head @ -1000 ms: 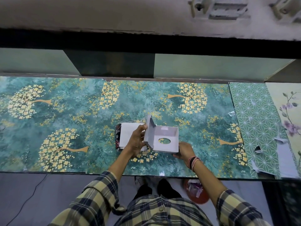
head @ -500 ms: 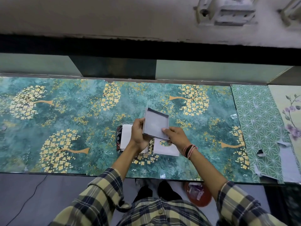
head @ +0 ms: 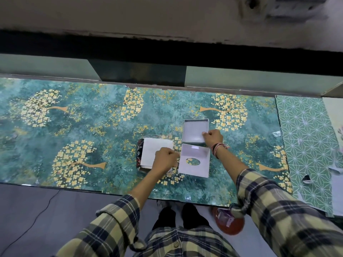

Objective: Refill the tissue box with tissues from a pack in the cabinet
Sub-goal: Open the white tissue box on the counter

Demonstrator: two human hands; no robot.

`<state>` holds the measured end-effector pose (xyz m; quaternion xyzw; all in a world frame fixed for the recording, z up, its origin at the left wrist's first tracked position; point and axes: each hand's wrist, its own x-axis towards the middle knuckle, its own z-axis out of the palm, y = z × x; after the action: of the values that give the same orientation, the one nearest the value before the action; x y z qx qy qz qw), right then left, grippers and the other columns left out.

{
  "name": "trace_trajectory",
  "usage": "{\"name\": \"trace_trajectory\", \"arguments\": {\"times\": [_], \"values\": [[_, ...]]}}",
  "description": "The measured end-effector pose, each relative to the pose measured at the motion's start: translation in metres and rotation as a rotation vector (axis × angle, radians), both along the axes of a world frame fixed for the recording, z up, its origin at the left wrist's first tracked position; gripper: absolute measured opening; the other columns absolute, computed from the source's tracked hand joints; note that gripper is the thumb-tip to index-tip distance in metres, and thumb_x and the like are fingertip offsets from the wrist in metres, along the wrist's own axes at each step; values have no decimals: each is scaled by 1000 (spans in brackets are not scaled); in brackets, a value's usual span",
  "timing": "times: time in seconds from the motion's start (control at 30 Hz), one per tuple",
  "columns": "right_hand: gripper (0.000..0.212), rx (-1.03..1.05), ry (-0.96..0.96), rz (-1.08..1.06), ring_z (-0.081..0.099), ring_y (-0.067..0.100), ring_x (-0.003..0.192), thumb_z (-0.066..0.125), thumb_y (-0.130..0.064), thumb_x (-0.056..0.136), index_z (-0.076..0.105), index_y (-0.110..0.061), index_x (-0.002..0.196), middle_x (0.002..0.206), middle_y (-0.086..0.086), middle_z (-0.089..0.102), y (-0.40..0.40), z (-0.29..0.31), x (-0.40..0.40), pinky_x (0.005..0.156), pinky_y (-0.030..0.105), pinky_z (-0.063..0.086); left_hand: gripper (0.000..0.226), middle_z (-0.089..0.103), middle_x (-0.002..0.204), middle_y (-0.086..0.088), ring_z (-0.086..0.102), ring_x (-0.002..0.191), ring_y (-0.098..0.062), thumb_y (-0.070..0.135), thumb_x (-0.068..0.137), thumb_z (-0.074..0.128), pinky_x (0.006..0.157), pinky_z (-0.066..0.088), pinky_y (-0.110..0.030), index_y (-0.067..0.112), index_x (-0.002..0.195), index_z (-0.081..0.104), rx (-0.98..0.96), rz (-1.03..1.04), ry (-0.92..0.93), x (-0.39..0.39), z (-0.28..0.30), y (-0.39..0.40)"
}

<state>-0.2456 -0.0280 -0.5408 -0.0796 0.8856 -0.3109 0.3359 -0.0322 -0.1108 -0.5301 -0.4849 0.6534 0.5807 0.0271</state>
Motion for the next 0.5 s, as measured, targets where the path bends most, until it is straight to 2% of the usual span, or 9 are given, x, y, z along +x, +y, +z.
{"name": "trace_trajectory", "arguments": {"times": [0.1, 0.13, 0.17, 0.2, 0.23, 0.27, 0.33, 0.4, 0.5], "values": [[45, 2, -33, 32, 36, 21, 51, 63, -20, 95, 38, -14, 59, 54, 4, 33, 5, 3, 4, 49, 30, 22, 49, 55, 50, -19, 74, 57, -32, 25, 92, 67, 64, 60, -38, 10, 50, 46, -138, -126, -68, -6, 1, 8], [33, 17, -29, 51, 46, 25, 60, 63, -21, 94, 48, -10, 67, 62, 6, 43, 7, 8, 6, 51, 32, 29, 48, 55, 50, -19, 73, 55, -32, 25, 91, 67, 61, 58, -37, 9, 51, 46, -167, -156, -76, -9, 0, 10], [20, 29, -15, 80, 56, 31, 76, 64, -22, 94, 58, -6, 85, 77, 11, 55, 9, 13, 9, 60, 36, 40, 45, 54, 51, -19, 71, 50, -27, 25, 91, 67, 58, 57, -38, 8, 54, 48, -181, -184, -95, -11, -1, 11], [28, 47, -9, 107, 60, 37, 96, 64, -24, 94, 62, 0, 108, 99, 17, 62, 12, 14, 9, 75, 41, 47, 43, 53, 52, -17, 70, 46, -20, 25, 90, 68, 56, 57, -38, 8, 56, 49, -194, -203, -111, -13, -4, 11], [43, 71, 2, 139, 58, 40, 113, 64, -26, 94, 57, 4, 125, 120, 22, 61, 15, 16, 11, 89, 45, 47, 41, 53, 53, -16, 67, 43, -14, 23, 91, 68, 56, 58, -40, 7, 57, 50, -195, -214, -138, -14, -7, 11], [53, 92, -3, 174, 54, 41, 121, 65, -29, 94, 52, 5, 132, 132, 23, 57, 19, 19, 14, 95, 46, 46, 39, 54, 54, -16, 65, 39, -10, 20, 91, 68, 58, 59, -41, 7, 58, 52, -205, -220, -156, -15, -10, 11], [49, 130, -43, 238, 56, 37, 113, 66, -31, 93, 52, -1, 130, 127, 20, 58, 30, 25, 21, 87, 42, 47, 35, 56, 54, -15, 62, 35, -6, 16, 90, 68, 62, 61, -44, 6, 58, 55, -218, -232, -178, -15, -14, 11], [30, 161, -96, 284, 57, 30, 94, 69, -28, 91, 56, -9, 109, 104, 12, 59, 41, 23, 27, 71, 34, 43, 34, 54, 52, -15, 64, 37, -9, 12, 88, 67, 60, 61, -42, 7, 57, 55, -236, -245, -185, -17, -13, 10], [20, 229, -30, 325, 63, 34, 84, 65, -19, 86, 58, -2, 92, 94, 17, 62, 49, 13, 33, 65, 36, 49, 36, 46, 52, -16, 60, 32, -6, 7, 87, 65, 47, 46, -33, 7, 55, 47, -232, -258, -180, -20, -9, 10]]}}
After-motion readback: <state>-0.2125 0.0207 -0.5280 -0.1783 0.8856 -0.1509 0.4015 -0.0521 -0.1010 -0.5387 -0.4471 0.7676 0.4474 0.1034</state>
